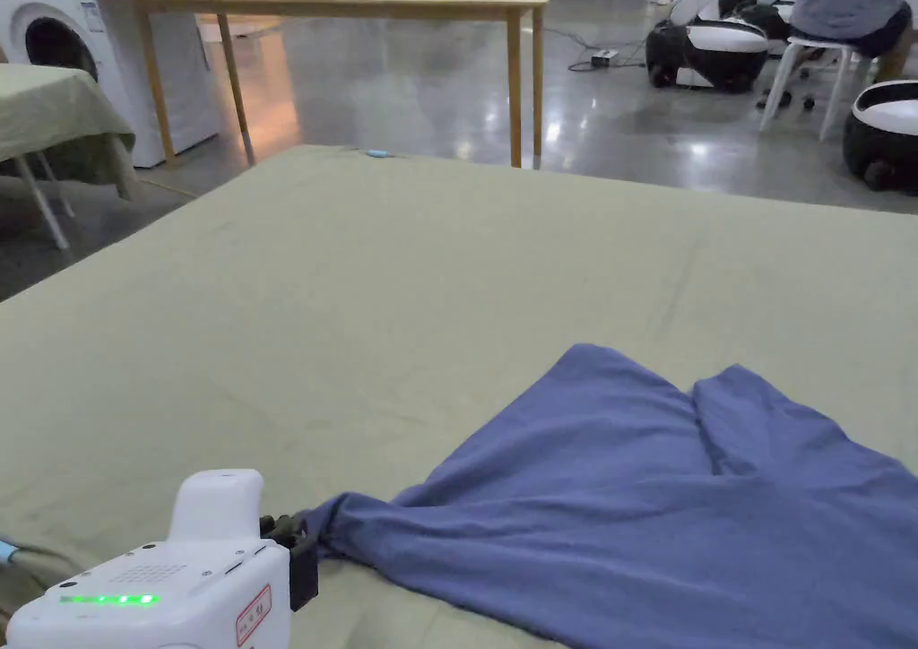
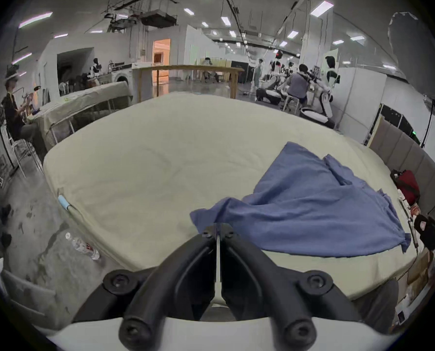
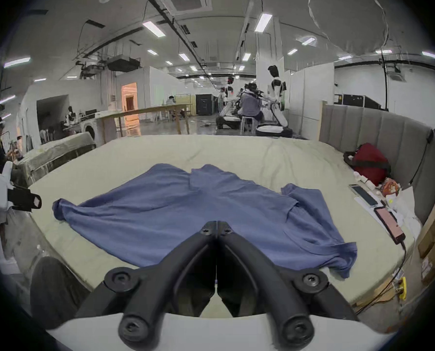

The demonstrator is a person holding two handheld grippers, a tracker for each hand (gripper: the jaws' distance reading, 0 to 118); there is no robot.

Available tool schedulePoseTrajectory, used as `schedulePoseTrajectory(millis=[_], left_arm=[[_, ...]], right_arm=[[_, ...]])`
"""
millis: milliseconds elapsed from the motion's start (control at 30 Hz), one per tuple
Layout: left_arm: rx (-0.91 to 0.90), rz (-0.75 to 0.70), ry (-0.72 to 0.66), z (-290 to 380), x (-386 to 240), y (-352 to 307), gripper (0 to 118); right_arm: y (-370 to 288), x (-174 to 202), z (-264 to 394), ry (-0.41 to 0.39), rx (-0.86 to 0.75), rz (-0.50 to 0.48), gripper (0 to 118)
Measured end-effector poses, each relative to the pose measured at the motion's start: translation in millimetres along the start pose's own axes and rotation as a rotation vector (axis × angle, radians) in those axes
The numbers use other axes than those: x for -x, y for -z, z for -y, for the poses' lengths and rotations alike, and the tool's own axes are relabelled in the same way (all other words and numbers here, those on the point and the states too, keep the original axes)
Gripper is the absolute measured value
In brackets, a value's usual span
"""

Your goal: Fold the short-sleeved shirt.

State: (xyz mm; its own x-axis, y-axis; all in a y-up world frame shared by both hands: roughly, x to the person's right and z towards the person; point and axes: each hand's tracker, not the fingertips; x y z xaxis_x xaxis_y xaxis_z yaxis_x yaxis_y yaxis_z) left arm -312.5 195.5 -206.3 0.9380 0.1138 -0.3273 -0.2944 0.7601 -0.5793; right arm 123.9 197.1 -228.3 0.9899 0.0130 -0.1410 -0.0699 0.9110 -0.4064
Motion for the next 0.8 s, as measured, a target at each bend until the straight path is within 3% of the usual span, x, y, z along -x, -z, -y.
schedulePoseTrajectory(millis=[33,67,100,133,167,233,267,433,533,567,633,667,800], left_arm=[[0.009,0.003,-0.004,-3,3,5,4],[0.021,0.01,-0.007,-6,10,10,18],[0.034,0.018,-0.01,-10,16,16,44],[0.049,0.025,-0.014,-13,21,23,44],[0.092,0.053,-0.012,-18,26,31,56],[0.14,0.09,-0.007,-23,32,51,113],[0.118,0.067,-0.01,-26,34,58,117],[0.218,0.085,0.038,-36,27,95,107],[0.239,0.104,0.045,-34,20,109,88],[0.265,0.098,0.065,-34,15,110,66],[0.25,0.14,0.084,-31,13,105,4],[0.265,0.185,0.054,-30,11,104,2],[0.241,0.135,0.117,-26,5,101,2]], right_arm=[[2,2,1,-0.004,0.003,0.001,1],[3,3,3,-0.003,0.009,-0.008,1],[5,4,5,0.0,0.025,-0.034,1],[6,5,7,-0.001,0.031,-0.038,1],[6,7,9,-0.002,0.034,-0.031,1],[8,10,13,-0.012,0.047,-0.037,1],[10,11,15,-0.014,0.053,-0.033,1],[16,11,20,-0.004,0.091,-0.039,1],[18,8,21,-0.003,0.104,-0.031,1],[18,7,21,0.005,0.105,-0.026,1],[21,2,20,0.004,0.111,-0.022,1],[22,1,19,-0.006,0.113,-0.01,1],[31,-9,12,0.002,0.119,0.001,1]])
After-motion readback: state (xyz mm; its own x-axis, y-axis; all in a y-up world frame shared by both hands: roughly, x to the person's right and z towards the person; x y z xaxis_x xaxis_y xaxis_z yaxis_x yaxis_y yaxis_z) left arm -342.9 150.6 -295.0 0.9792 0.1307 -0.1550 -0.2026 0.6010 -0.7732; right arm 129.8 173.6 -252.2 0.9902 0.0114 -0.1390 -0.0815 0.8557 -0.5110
